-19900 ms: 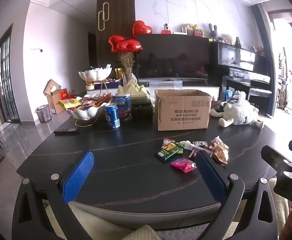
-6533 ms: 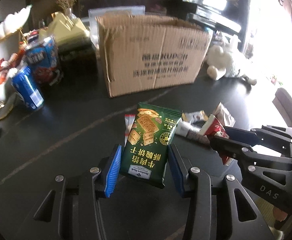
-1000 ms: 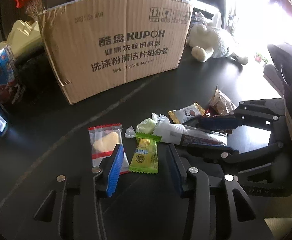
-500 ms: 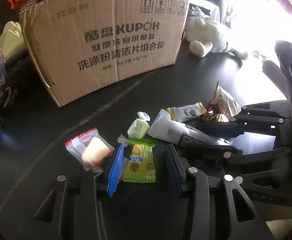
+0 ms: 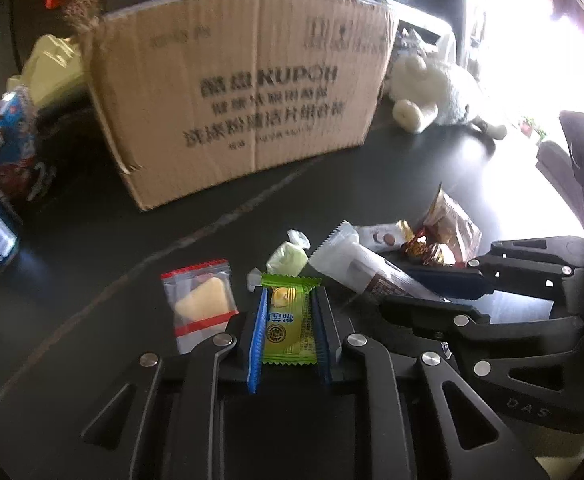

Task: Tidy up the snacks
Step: 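Carry the yellow-green candy and white stick packet over the cardboard box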

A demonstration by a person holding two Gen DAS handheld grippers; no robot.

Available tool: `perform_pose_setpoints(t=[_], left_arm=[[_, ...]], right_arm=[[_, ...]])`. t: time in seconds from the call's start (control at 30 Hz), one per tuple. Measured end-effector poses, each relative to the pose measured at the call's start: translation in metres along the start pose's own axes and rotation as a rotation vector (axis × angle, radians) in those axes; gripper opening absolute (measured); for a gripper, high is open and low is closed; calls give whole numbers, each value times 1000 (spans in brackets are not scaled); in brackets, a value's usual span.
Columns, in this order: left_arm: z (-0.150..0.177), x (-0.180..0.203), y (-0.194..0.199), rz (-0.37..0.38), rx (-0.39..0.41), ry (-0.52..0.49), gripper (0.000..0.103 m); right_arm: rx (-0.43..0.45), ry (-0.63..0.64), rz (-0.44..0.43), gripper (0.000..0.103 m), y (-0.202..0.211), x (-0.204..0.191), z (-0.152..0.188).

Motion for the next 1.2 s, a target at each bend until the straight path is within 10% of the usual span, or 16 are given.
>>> perform_pose_setpoints(t=[0.7,1.2], left_arm=[[-40,-3,125,-52,245,74,22],[-116,-32,160,-77,301,126,22]], right_arm=[[288,-75,16,21,113,-16,-50],[301,-71,27,21,136,-2,-130]])
Point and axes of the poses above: each gripper's, at about its wrist camera, not at the fingertips, and y roughly against the way its jaws point, x to its right, z to its underside, the point moved 2 cm from there along -y, roughly the way its jaws point, and after that the axes turned 10 degrees about -x, right-handed, at the moved point
